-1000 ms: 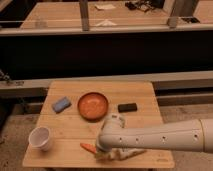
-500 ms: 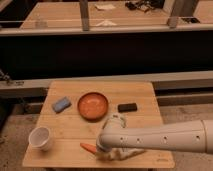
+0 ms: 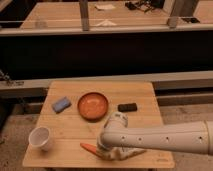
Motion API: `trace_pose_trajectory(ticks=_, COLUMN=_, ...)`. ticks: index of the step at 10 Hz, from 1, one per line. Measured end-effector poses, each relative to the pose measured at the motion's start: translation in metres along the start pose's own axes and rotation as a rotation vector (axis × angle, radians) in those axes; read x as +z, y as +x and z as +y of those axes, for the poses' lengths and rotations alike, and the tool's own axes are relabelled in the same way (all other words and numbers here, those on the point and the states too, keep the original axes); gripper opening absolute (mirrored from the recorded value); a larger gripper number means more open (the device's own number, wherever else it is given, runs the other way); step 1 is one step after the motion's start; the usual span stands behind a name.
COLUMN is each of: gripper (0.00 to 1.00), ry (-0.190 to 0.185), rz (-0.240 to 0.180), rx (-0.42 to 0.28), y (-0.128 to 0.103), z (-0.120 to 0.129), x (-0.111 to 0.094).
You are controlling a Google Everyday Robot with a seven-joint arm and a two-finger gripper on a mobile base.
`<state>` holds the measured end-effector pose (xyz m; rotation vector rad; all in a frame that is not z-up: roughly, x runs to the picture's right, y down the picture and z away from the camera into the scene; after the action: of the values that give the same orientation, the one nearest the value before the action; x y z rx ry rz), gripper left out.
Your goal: Drag the pepper across the table
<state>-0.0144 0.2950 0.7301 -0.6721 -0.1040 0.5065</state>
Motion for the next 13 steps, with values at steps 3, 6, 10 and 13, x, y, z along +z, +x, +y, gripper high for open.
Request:
trace_pose_trajectory(ticks=3, gripper=0.53, ry=-0.001, rz=-0.008, rx=0.023, y=0.0009, z=-0.0021, x=-0.0022)
trace_pose_trajectory(ticks=6, gripper=0.55, ry=-0.001, rz=-0.016, rx=0.045, y=0.0029, z=-0.0040, x=-0.0035)
trace_pose_trajectory(ticks=10, gripper=0.61, ry=-0.005, rz=-0.028, rx=0.072, y=0.0023, z=-0.0050, x=-0.0028)
trace_pose_trajectory(ticks=13, gripper=0.65, ry=-0.008, rz=-0.036, rx=0.091, y=0.0019, z=-0.0062, x=-0.0016)
